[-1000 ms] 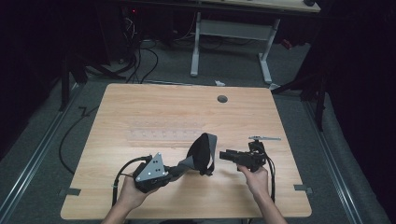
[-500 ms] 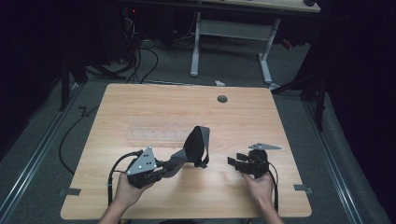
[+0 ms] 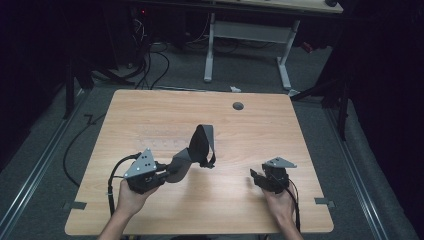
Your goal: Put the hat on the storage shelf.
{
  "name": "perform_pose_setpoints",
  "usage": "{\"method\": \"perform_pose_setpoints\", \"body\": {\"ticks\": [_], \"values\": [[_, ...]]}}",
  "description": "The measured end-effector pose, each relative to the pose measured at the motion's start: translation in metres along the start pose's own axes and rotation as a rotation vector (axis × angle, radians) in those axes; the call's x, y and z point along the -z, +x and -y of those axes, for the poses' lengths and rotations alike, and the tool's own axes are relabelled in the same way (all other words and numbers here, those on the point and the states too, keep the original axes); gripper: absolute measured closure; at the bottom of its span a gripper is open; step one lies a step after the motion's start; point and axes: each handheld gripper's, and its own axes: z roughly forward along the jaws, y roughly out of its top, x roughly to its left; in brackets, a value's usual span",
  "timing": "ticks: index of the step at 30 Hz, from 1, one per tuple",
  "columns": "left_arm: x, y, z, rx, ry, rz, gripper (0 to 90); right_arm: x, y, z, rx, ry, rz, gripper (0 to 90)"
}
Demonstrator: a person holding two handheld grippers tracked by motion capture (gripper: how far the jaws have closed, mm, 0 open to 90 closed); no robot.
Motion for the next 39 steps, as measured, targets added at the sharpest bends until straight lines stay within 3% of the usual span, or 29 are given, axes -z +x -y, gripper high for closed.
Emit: {"method": "perform_pose_setpoints", "body": {"ticks": [6, 15, 27, 39], "values": [[0.006, 0.012, -0.005, 0.018, -0.016, -0.030, 87.0, -0.008, 0.001, 0.003, 0.014, 0.016, 0.024, 46.3], [0.017, 0.032, -0.015, 0.055, -0.055, -0.081, 87.0, -0.012, -0.001, 0.007, 0.015, 0.017, 0.008, 45.3], [0.026, 0.059, -0.024, 0.056, -0.082, -0.191, 87.1, -0.013, -0.001, 0.007, 0.019, 0.016, 0.005, 44.5], [0.038, 0.089, -0.020, 0.069, -0.109, -0.294, 87.1, -0.012, -0.001, 0.007, 0.016, 0.017, 0.004, 44.0]]}}
